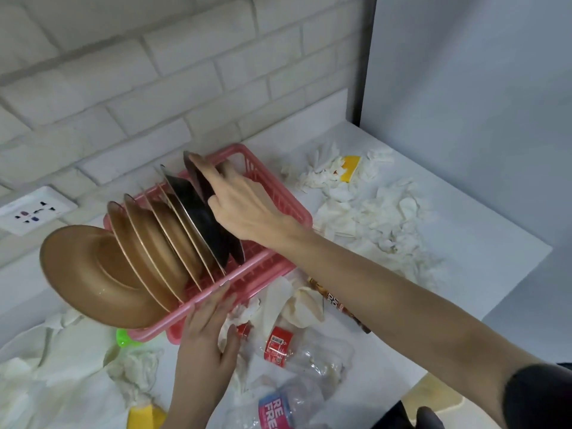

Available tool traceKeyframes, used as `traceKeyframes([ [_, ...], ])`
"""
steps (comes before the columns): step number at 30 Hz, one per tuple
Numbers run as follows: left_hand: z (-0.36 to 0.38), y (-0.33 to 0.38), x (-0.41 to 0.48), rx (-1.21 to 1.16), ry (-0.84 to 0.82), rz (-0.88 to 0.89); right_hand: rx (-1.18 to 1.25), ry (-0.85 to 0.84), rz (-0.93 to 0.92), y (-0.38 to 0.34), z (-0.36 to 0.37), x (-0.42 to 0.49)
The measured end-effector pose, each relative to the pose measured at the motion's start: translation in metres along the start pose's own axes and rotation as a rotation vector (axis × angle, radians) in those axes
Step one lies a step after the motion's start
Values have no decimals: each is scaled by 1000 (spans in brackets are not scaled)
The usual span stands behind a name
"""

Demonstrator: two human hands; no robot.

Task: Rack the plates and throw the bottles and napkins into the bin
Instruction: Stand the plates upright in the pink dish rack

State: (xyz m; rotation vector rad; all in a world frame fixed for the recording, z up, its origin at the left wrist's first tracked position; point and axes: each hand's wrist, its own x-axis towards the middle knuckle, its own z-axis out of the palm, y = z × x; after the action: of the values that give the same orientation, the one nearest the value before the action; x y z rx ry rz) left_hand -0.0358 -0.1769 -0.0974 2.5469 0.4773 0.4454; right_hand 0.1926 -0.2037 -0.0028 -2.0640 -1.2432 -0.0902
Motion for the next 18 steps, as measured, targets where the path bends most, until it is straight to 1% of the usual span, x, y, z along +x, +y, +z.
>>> traceKeyframes([
  [4, 1, 2, 0, 7, 2, 8, 49, 15, -33, 1, 4, 4],
  [7, -1, 1, 0, 9, -13, 13, 144, 1, -30, 1, 4, 15],
  [13, -4, 2, 0, 12, -32, -4, 248, -89, 60, 7, 0, 42],
  [18, -5, 1, 1, 23, -36, 16, 342, -152, 74, 15, -6, 51],
])
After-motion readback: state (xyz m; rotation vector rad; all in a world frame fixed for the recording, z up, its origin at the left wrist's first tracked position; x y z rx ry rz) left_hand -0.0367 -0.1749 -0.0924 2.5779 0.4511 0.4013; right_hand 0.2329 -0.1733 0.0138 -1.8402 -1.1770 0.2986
